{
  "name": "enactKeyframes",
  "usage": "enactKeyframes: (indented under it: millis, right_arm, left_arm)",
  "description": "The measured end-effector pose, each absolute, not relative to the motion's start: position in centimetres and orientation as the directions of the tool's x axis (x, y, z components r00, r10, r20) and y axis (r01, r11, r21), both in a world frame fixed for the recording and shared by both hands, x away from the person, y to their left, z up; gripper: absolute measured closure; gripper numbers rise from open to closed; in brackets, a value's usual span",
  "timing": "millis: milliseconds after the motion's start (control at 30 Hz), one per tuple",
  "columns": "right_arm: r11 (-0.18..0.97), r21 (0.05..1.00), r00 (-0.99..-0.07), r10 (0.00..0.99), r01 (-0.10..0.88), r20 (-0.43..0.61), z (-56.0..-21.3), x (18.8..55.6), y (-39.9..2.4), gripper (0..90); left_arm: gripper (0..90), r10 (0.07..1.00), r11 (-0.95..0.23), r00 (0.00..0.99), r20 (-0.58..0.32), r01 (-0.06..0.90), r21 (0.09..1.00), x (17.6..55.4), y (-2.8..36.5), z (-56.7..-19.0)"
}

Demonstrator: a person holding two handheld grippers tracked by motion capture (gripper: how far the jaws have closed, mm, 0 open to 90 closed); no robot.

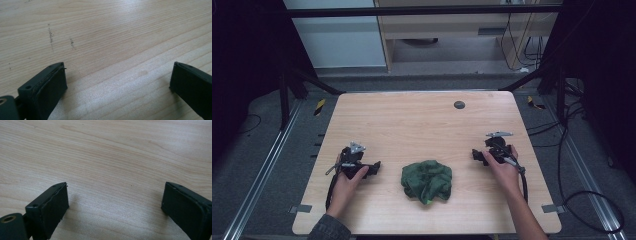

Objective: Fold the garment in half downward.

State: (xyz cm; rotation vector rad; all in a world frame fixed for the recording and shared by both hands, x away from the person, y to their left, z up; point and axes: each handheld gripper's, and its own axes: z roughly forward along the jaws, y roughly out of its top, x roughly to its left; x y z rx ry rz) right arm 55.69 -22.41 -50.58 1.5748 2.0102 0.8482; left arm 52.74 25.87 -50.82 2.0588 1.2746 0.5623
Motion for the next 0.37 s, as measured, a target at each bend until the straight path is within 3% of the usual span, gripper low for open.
enactKeyframes:
  millis: [67, 367]
  right_arm:
    - [0.166, 0.733, -0.245, 0.969, 0.660, 0.002, -51.13, 55.23, -22.15, 5.1]
    - [0.108, 0.726, -0.162, 0.987, 0.679, 0.004, -51.17, 54.84, -21.59, 1.6]
  left_arm:
    - [0.0, 0.899, -0.321, 0.437, 0.023, 0.624, 0.713, 52.74, 25.87, -50.83]
    - [0.0, 0.901, -0.317, 0.434, 0.019, 0.627, 0.712, 52.77, 25.90, -50.83]
